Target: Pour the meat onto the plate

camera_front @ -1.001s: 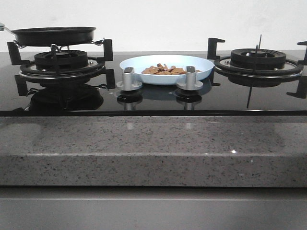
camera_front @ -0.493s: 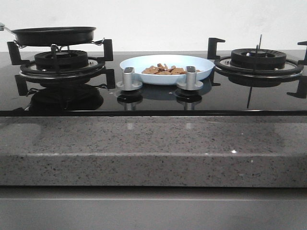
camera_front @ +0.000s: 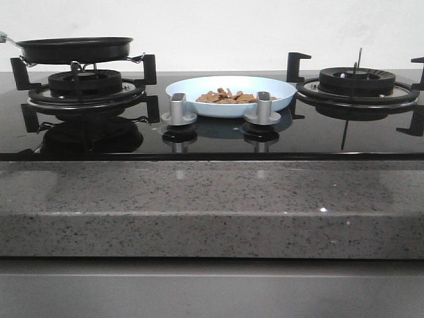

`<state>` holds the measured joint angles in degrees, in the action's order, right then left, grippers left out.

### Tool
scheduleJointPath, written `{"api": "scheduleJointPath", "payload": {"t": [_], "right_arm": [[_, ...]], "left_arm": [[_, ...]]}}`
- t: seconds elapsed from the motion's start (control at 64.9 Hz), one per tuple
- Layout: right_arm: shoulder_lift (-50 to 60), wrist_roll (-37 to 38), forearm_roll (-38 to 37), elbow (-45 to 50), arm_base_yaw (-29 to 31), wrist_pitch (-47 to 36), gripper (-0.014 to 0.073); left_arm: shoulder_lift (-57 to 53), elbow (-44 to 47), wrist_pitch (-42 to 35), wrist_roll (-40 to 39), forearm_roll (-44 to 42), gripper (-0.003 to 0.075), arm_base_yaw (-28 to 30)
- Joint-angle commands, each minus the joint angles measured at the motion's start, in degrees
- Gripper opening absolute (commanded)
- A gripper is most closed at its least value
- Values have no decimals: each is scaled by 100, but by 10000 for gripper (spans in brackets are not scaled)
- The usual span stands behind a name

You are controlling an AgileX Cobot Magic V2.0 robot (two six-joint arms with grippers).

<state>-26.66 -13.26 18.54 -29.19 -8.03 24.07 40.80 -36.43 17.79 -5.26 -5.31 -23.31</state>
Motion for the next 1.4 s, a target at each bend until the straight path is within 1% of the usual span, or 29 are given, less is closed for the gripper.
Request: {"api": "scheduleJointPath", "payload": {"t": [0.0, 0.062, 0.123, 0.216, 0.308, 0.416, 0.524, 0.647, 0.801, 0.847, 1.386], "right_arm": [[-27, -49, 46, -143, 17, -428, -60], [-27, -49, 46, -143, 17, -428, -60], [-27, -49, 46, -143, 17, -428, -60], [-27, -49, 46, -143, 17, -428, -60], [-27, -49, 46, -143, 17, -428, -60], [-27, -49, 46, -143, 17, -428, -60], [-27, -49, 46, -143, 17, -428, -60], [-27, -49, 46, -143, 17, -428, -60], [-27, -49, 46, -143, 17, -411, -60], [-27, -49, 46, -143, 17, -403, -60], [-27, -49, 46, -136, 17, -385, -60]], "left_arm": [[-132, -7, -668, 277, 182, -20, -30], [-366, 236, -939, 481, 320, -20, -30], [-691, 521, -1146, 481, 359, -20, -3], [-1174, 884, -1160, 481, 371, -20, 185], [-1778, 1351, -1121, 481, 425, -20, 662], [-2670, 2041, -1060, 526, 485, -20, 1393], [-3487, 2693, -979, 599, 500, -20, 1973], [-4163, 3304, -979, 831, 780, -20, 2309], [-4206, 3699, -1187, 831, 896, -20, 2374], [-4206, 3699, -1072, 831, 909, -20, 2374], [-4195, 3699, -1072, 831, 909, -20, 2374]]}}
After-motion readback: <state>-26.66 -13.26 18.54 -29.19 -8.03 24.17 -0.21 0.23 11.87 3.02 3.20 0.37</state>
